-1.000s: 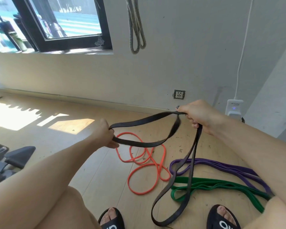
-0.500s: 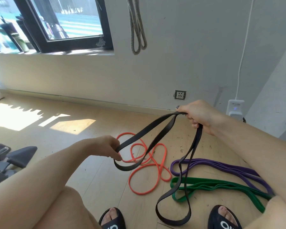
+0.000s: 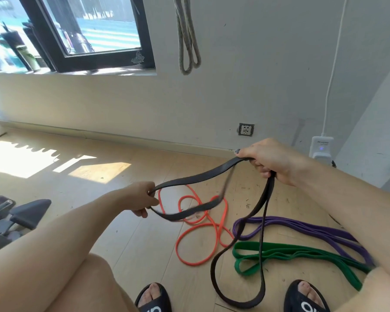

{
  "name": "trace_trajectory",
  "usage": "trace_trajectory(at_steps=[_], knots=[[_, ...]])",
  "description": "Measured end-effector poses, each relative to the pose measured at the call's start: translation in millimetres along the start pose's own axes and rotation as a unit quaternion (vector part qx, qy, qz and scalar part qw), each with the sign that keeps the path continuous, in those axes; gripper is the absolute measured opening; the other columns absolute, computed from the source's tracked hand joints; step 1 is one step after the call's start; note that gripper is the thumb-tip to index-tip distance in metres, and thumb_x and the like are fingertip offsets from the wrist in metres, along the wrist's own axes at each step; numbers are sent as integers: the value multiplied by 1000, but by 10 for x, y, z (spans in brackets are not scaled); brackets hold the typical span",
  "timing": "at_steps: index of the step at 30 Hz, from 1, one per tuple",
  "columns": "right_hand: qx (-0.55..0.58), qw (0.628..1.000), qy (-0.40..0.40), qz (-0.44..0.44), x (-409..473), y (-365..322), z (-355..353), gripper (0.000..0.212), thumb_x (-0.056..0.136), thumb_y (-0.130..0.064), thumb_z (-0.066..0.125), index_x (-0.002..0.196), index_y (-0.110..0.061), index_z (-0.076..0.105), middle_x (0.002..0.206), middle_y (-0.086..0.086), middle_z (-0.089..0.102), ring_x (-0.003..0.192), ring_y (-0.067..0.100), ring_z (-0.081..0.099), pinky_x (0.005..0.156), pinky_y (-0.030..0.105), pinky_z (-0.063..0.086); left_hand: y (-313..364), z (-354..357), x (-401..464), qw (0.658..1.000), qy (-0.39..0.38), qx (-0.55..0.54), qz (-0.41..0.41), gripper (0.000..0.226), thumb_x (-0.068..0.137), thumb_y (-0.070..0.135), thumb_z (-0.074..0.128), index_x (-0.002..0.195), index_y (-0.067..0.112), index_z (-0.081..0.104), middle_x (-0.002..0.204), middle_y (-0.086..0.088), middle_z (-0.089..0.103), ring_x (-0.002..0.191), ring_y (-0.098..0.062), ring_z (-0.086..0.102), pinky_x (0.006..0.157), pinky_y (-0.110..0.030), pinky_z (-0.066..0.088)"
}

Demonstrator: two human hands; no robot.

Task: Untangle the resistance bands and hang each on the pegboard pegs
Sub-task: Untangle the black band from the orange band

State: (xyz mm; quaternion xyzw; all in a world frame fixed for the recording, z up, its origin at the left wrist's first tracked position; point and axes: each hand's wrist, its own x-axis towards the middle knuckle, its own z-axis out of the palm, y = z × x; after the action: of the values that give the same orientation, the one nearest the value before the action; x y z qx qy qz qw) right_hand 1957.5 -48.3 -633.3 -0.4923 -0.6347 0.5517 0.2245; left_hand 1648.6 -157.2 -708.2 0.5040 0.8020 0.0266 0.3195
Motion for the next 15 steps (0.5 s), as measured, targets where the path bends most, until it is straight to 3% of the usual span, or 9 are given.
trace_trajectory(at_steps=[3, 5, 7, 8, 11, 13, 15], knots=[[-20, 998, -57, -17, -73, -74, 89, 21, 96, -25, 69, 82, -12, 60, 51, -4, 35, 42, 10, 25, 39, 22, 21, 17, -3, -45, 996, -77, 35, -11, 26, 93, 26, 74, 108, 18, 54, 102, -6, 67, 83, -18, 70, 65, -24, 57], [-27, 995, -88, -28, -109, -120, 174, 23, 97, -26, 69, 81, -12, 61, 51, -4, 35, 42, 10, 25, 39, 22, 21, 75, 13, -91, 986, -131, 107, -2, 58, 88, 37, 79, 133, 21, 48, 123, -5, 64, 102, -19, 64, 81, -26, 54], [-43, 991, -118, -42, -124, -142, 281, 24, 96, -28, 70, 83, -10, 63, 50, -4, 36, 42, 11, 25, 39, 23, 21, 178, 42, -123, 983, -119, 133, 50, 82, 84, 41, 82, 149, 27, 35, 144, -5, 53, 122, -22, 56, 98, -31, 49], [-59, 989, -128, -51, -124, -143, 339, 26, 96, -31, 70, 84, -8, 64, 51, -4, 39, 43, 11, 26, 39, 24, 22, 253, 49, -144, 986, -103, 95, 88, 86, 82, 41, 83, 151, 32, 33, 148, -3, 49, 129, -22, 52, 105, -34, 48], [-111, 981, -140, -69, -119, -130, 489, 35, 95, -40, 70, 87, -6, 69, 54, -3, 44, 45, 13, 31, 41, 25, 26, 573, 53, -285, 970, -70, -39, 231, 76, 80, 45, 84, 142, 50, 41, 144, 12, 51, 133, -10, 50, 113, -35, 42], [-131, 978, -143, -75, -114, -131, 542, 39, 97, -43, 66, 91, -4, 71, 56, 0, 45, 46, 14, 33, 40, 25, 28, 771, 75, -383, 947, -48, -104, 300, 55, 86, 39, 80, 134, 42, 55, 134, 16, 62, 128, -4, 56, 114, -33, 42], [-134, 978, -137, -82, -105, -134, 553, 47, 99, -45, 63, 95, 1, 69, 56, 2, 46, 45, 15, 34, 40, 24, 29, 889, 85, -446, 935, -29, -142, 325, 30, 93, 27, 73, 122, 30, 66, 119, 10, 72, 118, -9, 65, 111, -39, 48]])
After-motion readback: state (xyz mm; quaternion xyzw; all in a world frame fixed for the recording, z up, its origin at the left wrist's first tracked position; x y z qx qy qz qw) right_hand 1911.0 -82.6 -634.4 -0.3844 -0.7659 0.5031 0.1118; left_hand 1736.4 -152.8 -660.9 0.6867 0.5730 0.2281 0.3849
